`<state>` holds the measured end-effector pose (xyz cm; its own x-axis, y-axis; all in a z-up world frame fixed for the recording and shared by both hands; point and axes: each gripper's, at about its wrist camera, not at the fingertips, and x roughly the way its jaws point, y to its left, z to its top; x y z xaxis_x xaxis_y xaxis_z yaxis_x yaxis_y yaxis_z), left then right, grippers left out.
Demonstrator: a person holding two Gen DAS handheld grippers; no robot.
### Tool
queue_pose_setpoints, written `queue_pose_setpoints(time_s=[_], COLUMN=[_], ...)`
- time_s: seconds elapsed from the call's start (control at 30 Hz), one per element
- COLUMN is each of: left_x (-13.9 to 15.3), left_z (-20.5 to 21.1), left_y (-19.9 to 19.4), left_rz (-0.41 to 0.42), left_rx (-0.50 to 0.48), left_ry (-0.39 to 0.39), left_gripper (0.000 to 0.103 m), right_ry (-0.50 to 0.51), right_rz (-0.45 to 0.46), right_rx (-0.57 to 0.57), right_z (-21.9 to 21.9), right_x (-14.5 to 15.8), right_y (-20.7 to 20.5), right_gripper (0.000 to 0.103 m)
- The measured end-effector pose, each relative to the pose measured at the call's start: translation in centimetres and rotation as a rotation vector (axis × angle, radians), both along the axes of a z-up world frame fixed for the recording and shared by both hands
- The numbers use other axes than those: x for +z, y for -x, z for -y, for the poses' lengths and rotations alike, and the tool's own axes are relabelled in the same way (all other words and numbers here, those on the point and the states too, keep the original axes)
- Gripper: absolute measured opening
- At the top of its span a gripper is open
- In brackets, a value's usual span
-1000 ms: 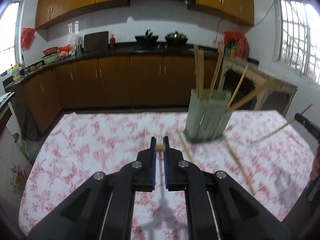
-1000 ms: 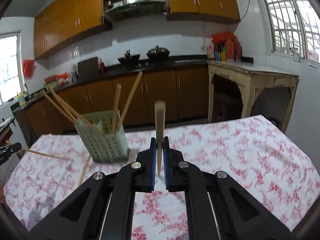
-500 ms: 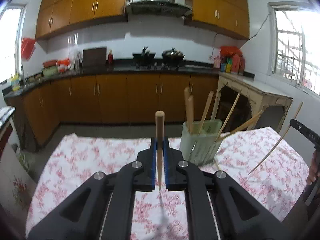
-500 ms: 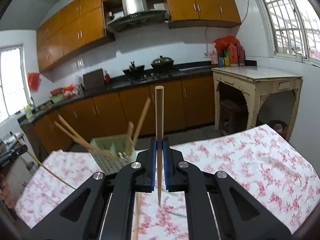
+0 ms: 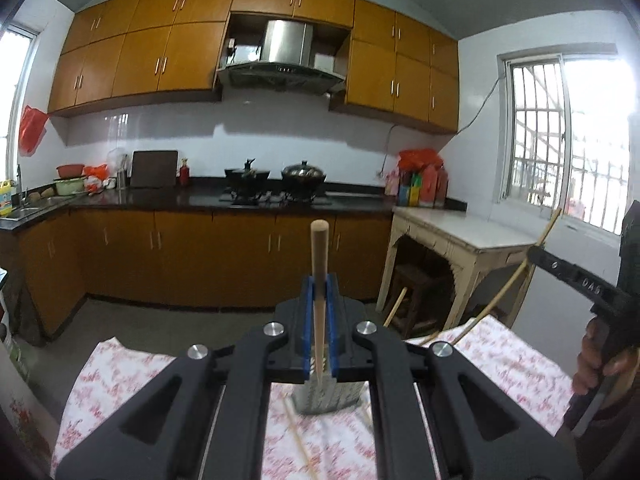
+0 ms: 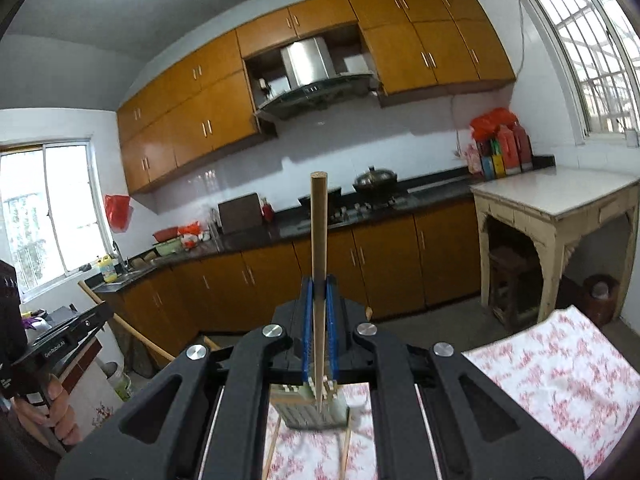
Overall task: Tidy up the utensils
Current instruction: 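Raise the left gripper's chopstick upright above the holder while the right gripper raises its own, then open the left gripper to drop its chopstick into the holder while the right gripper releases too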
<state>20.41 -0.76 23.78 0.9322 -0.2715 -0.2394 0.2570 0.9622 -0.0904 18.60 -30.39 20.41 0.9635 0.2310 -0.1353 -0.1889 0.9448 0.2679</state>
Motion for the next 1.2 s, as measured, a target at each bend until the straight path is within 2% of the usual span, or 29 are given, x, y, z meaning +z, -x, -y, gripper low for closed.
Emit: queue_pose_setpoints(time_s=[0.2,0.37,0.5,0.73,0.9,1.1,1.17,1.2], left_x=[1.7,1.6,0.3,-3.4,-5.9,-7.4,-7.4,-7.4], left_z=[2.1,4.0,5.1,5.8,5.6,5.2,4.7,4.5], left_y=[-2.4,-4.7,-7.4,-11.4,-12.9,-13.9,-14.0,-13.8], left_rz=[0.028,0.081,0.083,0.023,-0.015,-0.064,-0.074,-0.074], left_rx=[0.018,0.079,0.117,0.140,0.151,0.156,0.162,0.170], left_ry=[0.042,0.018,0.018,0.002,-0.012,-0.023,-0.015,-0.016], left_gripper=[0.008,0.008,0.008,0.008,0.008,0.008,0.014,0.023], right_ry=[0.051,0.082,0.084,0.087,0.093,0.102,0.101,0.104], right_rz=[0.042,0.051,0.017,-0.082,-0.118,-0.170,-0.184,-0.184], right_rx=[-0.003,-0.010,-0.011,-0.012,-0.005,-0.004,-0.002,-0.010], right_z=[-2.3,-3.9,-4.9,-5.8,-6.7,-7.1,-7.0,-6.9], right_x=[0.9,0.2,-1.7,-5.9,-7.1,-7.8,-7.9,-7.9], right_y=[-2.1,-4.3,-6.7,-10.2,-11.2,-11.9,-11.9,-11.7], right_gripper=[0.007,0.007,0.007,0.007,0.007,0.008,0.011,0.017])
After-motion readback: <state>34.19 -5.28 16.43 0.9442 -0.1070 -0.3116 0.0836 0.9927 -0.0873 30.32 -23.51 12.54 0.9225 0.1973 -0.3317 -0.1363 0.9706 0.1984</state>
